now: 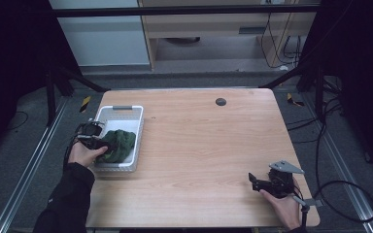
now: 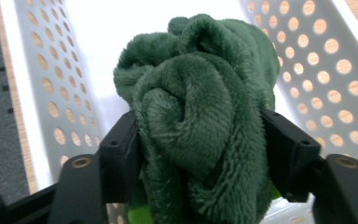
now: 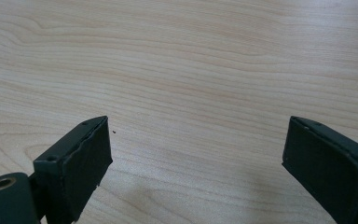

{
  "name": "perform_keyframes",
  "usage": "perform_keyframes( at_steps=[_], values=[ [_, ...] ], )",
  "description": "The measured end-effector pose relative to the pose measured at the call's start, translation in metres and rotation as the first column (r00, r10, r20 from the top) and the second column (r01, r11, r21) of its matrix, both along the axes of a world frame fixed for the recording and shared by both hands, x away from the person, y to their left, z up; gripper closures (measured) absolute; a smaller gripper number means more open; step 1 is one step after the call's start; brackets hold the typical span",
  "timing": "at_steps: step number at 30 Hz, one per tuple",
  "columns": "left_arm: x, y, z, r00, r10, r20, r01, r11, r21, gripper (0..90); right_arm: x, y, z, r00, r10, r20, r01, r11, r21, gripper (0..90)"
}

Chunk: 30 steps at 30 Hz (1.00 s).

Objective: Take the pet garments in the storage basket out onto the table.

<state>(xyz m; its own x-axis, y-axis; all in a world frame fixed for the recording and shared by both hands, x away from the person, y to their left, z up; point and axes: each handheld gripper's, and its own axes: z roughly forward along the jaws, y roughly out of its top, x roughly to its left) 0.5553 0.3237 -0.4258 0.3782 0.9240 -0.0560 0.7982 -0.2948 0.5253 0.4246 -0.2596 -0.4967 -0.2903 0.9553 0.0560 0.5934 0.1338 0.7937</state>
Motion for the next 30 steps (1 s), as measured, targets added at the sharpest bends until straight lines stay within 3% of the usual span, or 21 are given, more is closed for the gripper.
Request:
perform_keyframes(
  at_steps=[6, 15, 30],
  values=[
    [0.000, -0.001, -0.003, 0.9996, 0.007, -0.027, -0.007, 1.0000, -0.005, 50.5, 0.000, 0.000, 0.000, 1.0000, 0.005, -0.005, -0.005, 1.0000, -0.002, 7.5],
    [-0.001, 0.000, -0.001, 0.9996, 0.018, -0.020, -0.018, 0.9998, -0.001, 67.1, 0.000, 0.001, 0.000, 1.0000, 0.005, -0.008, -0.005, 1.0000, 0.001, 7.4],
    [-0.013, 0.003, 0.021, 0.9985, 0.012, 0.053, -0.012, 0.9999, -0.006, 71.4, 0.000, 0.001, -0.001, 0.9999, 0.007, -0.009, -0.007, 1.0000, 0.001, 7.4]
  ],
)
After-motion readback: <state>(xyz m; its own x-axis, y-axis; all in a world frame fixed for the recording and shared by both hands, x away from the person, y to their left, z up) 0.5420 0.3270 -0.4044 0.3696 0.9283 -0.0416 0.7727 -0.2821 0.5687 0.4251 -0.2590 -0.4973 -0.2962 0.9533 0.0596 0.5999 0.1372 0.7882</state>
